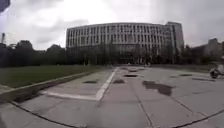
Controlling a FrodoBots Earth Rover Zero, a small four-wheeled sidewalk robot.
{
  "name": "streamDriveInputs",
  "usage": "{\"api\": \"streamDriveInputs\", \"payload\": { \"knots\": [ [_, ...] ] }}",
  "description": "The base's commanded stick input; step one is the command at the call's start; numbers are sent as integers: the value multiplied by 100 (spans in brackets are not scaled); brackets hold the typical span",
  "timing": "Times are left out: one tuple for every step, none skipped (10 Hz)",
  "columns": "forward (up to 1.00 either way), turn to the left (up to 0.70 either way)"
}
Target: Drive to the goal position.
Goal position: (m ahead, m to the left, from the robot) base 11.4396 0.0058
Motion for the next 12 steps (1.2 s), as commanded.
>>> {"api": "streamDriveInputs", "payload": {
  "knots": [
    [70,-19],
    [70,-35],
    [70,-35],
    [70,-35],
    [70,-11],
    [70,0],
    [70,0],
    [70,0],
    [70,0],
    [70,0],
    [70,0],
    [70,0]
  ]
}}
